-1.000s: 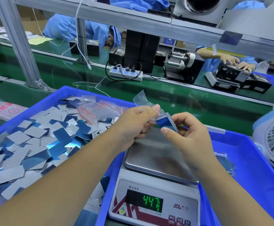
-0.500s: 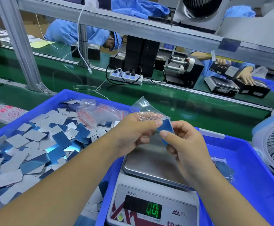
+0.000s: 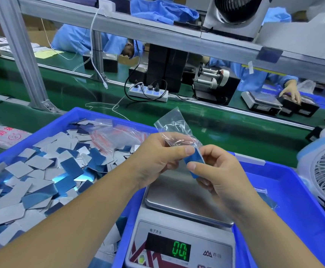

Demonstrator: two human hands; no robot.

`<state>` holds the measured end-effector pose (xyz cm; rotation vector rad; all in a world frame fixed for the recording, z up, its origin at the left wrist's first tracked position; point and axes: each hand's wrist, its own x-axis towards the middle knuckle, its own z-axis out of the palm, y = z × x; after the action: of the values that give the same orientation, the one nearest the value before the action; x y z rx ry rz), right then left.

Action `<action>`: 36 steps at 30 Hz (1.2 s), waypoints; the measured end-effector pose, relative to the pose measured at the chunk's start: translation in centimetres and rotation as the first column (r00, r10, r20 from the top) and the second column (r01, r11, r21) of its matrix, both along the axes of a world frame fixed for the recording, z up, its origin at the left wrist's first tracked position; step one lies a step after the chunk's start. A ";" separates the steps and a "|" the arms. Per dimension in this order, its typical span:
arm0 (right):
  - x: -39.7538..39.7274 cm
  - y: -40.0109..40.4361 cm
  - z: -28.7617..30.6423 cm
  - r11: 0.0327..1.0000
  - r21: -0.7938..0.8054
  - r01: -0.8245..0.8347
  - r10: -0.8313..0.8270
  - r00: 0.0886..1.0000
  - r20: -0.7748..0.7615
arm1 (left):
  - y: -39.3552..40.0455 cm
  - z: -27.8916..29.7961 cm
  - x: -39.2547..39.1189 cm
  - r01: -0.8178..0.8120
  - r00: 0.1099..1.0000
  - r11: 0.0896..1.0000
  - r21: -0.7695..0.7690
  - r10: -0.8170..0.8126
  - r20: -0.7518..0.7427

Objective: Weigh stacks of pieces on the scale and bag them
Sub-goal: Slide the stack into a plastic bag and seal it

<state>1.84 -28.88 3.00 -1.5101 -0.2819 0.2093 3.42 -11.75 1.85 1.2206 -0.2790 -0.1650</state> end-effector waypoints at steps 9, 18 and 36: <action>0.1 0.2 -0.2 0.996 0.078 0.034 -0.031 0.999 -0.040 | -0.2 -0.3 0.0 0.075 0.997 0.992 0.098 -0.073 -0.023; 0.1 0.1 -0.2 0.984 0.161 0.072 -0.063 0.996 -0.059 | -0.3 0.0 0.4 -0.046 0.992 0.964 -0.264 0.011 -0.130; -0.1 0.7 -0.5 0.962 0.224 0.154 -0.161 0.987 0.016 | -0.6 -0.4 -0.1 0.025 0.999 0.998 -0.055 -0.026 -0.023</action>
<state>1.76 -28.14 2.52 -1.3075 -0.2034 0.0239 3.30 -12.37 1.47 1.1608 -0.2765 -0.1926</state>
